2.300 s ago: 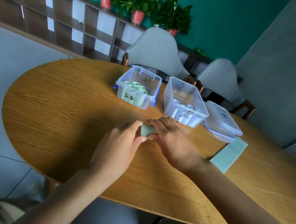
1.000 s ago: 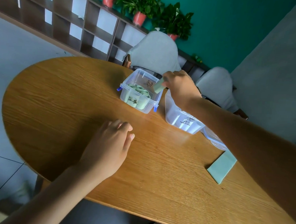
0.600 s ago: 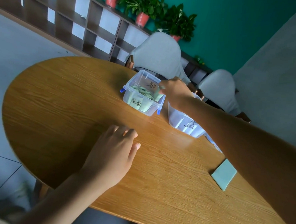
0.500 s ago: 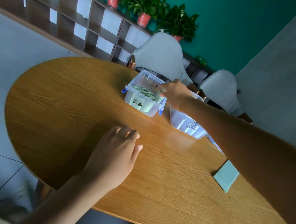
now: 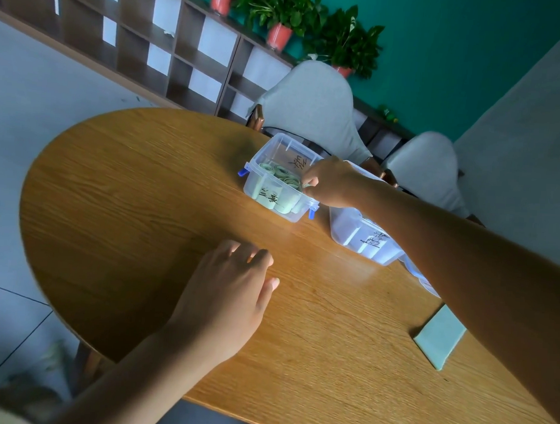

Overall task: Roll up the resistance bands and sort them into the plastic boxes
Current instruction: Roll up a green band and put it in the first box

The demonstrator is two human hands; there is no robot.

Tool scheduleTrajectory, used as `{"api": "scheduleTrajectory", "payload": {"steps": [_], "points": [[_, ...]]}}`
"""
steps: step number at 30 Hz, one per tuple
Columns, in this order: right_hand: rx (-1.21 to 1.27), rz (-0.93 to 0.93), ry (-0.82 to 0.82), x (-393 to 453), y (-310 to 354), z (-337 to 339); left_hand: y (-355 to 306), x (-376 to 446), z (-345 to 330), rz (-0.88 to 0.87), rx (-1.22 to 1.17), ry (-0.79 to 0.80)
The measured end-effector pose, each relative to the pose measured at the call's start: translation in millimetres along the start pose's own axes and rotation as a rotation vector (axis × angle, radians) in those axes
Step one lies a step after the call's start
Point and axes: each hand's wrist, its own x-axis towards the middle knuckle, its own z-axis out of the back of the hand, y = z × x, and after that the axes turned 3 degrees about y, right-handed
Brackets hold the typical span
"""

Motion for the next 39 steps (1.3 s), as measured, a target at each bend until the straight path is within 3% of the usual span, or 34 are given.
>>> {"api": "scheduleTrajectory", "payload": {"steps": [8, 21, 24, 27, 32, 39], "points": [[0.049, -0.025, 0.082, 2, 1, 6, 2, -1, -1, -0.013, -0.001, 0.017], [0.031, -0.044, 0.043, -9, 3, 11, 2, 0, -5, -0.036, -0.013, 0.007], [0.111, -0.044, -0.026, -12, -2, 9, 3, 0, -8, -0.035, -0.005, -0.011], [0.263, -0.009, -0.172, -27, -7, 7, 4, -1, -9, -0.045, 0.001, -0.018], [0.317, 0.077, -0.409, -78, -12, -5, 9, -2, -10, -0.061, 0.008, -0.012], [0.366, 0.019, -0.346, -161, -31, -55, 10, -3, -8, -0.089, 0.09, 0.054]]}}
